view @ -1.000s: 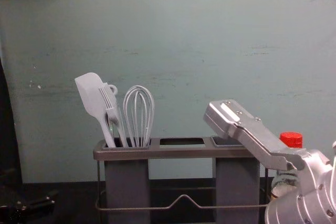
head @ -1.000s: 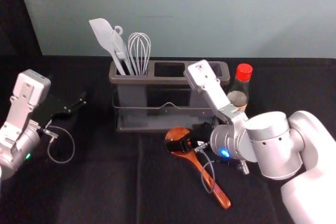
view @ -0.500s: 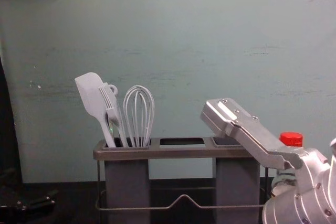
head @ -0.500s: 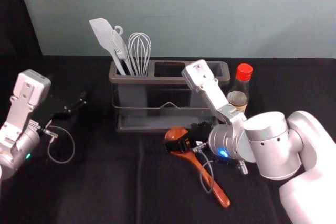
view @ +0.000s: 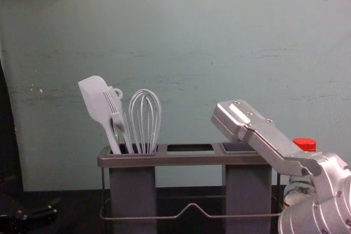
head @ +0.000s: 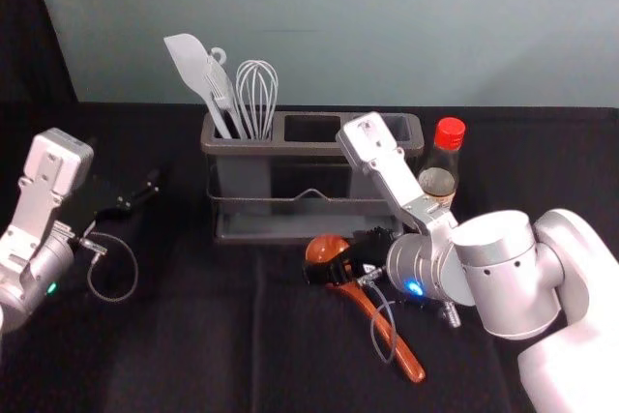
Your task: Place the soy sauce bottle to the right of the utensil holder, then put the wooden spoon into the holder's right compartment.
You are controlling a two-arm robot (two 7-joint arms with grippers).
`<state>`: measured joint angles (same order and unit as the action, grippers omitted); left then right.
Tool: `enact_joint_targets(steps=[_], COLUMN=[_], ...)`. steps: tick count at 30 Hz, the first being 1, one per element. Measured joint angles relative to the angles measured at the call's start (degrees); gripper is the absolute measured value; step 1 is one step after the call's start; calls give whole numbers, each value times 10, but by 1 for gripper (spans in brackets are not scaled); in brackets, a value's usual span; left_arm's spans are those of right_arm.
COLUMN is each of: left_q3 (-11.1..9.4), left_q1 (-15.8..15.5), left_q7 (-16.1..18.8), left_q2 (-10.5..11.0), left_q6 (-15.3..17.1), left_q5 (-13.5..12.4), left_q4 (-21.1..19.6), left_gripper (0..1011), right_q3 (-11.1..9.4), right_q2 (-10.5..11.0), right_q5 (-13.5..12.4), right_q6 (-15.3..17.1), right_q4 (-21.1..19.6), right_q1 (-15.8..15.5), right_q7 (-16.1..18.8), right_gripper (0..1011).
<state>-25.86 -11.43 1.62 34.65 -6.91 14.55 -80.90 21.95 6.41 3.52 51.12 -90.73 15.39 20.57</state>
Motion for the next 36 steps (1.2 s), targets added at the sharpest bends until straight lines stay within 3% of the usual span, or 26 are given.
enact_joint_targets(steps=[9,36], left_q3=[0,0], left_q1=[0,0], left_q7=[0,0], left_q2=[0,0], left_q6=[0,0], left_q5=[0,0], left_q4=[0,0], left_gripper=[1000,1000], right_q3=[0,-9], right_q2=[-4,-28], right_q5=[13,45], right_q6=[4,-5], right_q4=[-9,21], right_q1=[-11,-5], right_q7=[5,19], right_gripper=[1003,1003])
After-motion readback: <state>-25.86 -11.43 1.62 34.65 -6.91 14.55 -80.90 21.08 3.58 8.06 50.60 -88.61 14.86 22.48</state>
